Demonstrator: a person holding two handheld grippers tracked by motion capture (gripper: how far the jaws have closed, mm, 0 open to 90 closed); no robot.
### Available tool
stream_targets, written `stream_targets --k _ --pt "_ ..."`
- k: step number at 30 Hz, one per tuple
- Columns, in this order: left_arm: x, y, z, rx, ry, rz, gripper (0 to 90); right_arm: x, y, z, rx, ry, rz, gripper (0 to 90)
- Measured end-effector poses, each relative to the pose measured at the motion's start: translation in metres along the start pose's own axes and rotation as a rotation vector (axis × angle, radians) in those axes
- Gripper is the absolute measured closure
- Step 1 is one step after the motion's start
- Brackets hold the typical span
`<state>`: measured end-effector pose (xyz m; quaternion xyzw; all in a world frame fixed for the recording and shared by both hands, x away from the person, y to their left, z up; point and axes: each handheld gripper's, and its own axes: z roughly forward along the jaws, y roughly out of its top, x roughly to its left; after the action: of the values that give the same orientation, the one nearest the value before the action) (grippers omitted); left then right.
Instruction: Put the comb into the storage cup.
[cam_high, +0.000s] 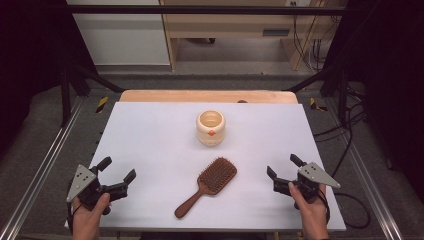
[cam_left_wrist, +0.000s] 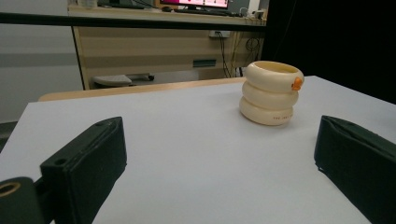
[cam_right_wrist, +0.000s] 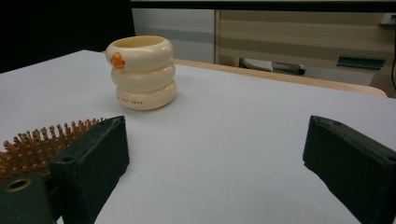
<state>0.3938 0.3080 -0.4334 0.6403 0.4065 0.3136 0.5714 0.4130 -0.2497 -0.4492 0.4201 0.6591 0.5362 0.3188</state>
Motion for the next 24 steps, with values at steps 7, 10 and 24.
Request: stream_targets --k 7,10,24 --pt "0.0002 -0.0002 0.0006 0.008 0.001 0.002 2.7 0.0003 -0.0015 0.0033 0.023 0.002 -0.006 6.9" --pt "0.0007 -0.0002 0.0003 0.009 0.003 0.002 2.7 0.0015 -0.0015 0.0037 0.032 0.0 -0.006 6.9" --pt "-0.0001 0.0 0.0005 0.009 0.006 0.009 2.7 0.0039 -0.0012 0.0055 0.061 0.006 0.015 8.8"
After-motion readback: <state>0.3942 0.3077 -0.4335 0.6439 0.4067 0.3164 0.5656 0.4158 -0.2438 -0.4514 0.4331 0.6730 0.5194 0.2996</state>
